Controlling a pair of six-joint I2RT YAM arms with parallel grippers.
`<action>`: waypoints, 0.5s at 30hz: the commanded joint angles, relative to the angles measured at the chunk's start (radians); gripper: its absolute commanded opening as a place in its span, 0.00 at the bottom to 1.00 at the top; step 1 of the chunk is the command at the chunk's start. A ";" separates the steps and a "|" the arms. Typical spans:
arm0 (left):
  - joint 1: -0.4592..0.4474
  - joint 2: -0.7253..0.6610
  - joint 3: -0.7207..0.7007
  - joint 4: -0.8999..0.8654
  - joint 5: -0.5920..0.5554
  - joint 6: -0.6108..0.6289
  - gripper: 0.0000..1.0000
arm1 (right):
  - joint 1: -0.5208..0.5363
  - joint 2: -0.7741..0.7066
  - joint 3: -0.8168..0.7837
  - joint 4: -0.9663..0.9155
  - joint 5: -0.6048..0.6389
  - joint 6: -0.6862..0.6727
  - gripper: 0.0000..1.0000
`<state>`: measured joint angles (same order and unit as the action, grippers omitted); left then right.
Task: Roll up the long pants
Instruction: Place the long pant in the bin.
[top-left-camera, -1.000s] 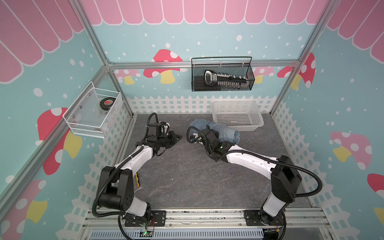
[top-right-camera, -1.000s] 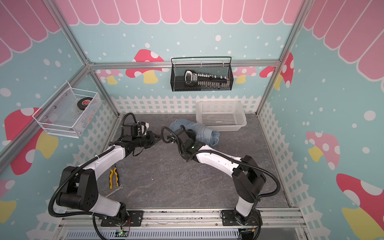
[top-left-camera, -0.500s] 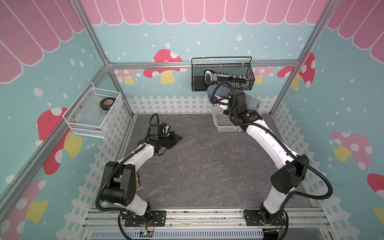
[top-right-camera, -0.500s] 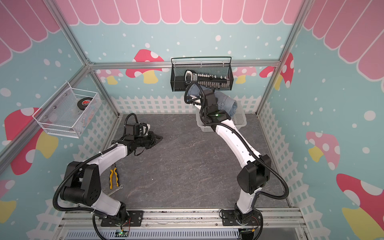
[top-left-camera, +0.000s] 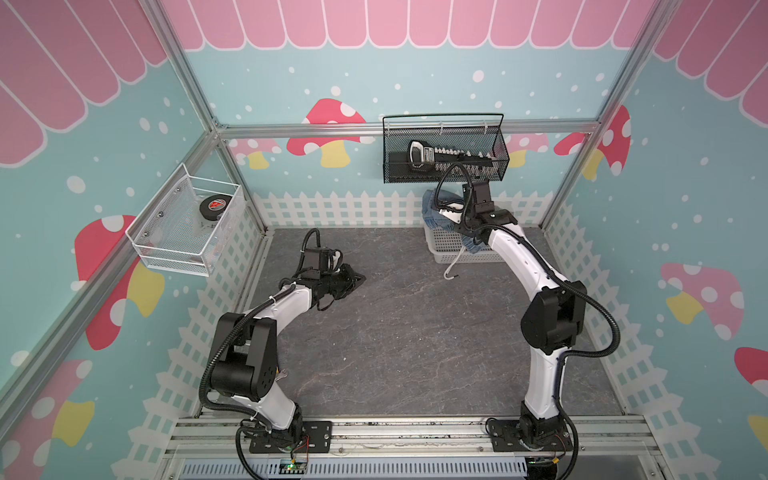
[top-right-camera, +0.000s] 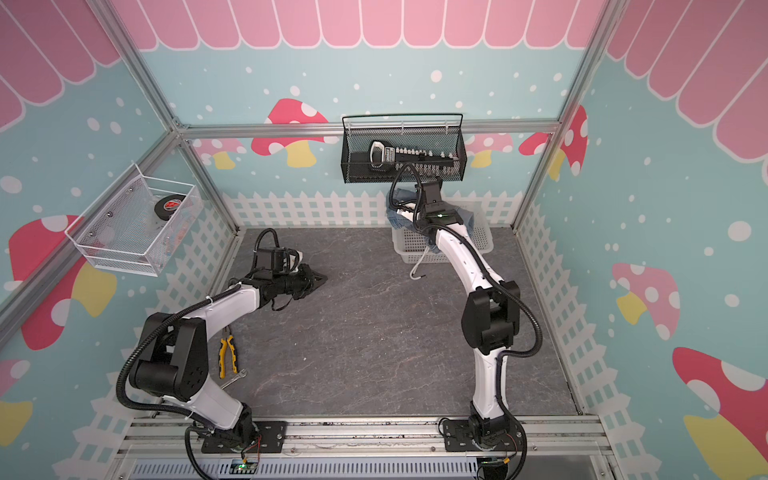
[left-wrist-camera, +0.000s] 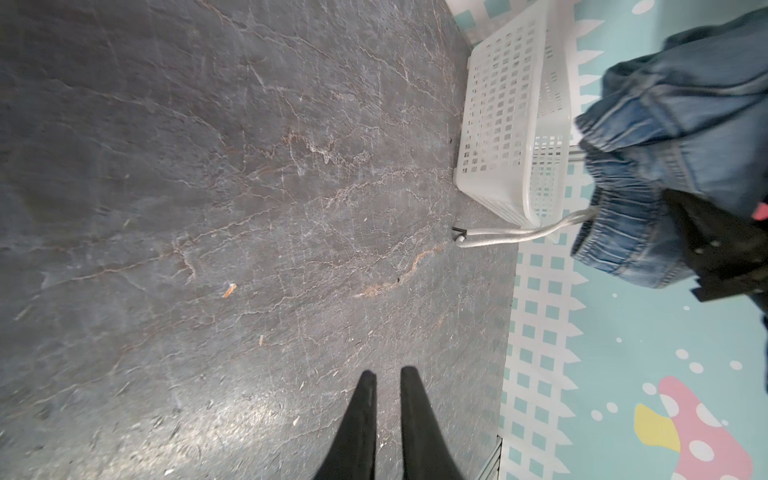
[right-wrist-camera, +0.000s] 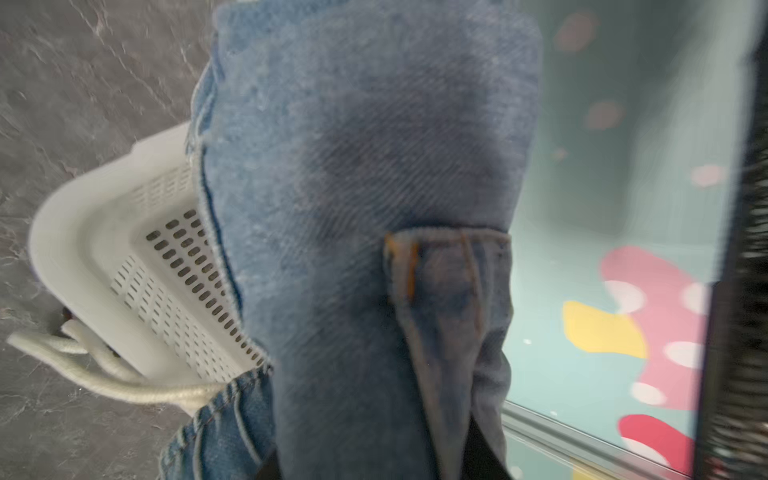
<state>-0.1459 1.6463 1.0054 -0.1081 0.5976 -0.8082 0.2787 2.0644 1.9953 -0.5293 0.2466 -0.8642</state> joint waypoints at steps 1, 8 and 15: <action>0.000 0.018 0.033 -0.001 -0.017 -0.018 0.15 | -0.022 -0.017 0.016 0.094 -0.015 0.031 0.00; 0.000 0.051 0.058 -0.008 -0.022 -0.021 0.15 | -0.061 0.049 0.049 0.097 -0.051 0.044 0.00; -0.010 0.097 0.092 -0.008 -0.027 -0.029 0.15 | -0.071 0.093 0.063 0.102 -0.086 0.040 0.00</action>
<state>-0.1474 1.7233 1.0660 -0.1120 0.5869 -0.8162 0.2104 2.1426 2.0071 -0.5278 0.2058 -0.8330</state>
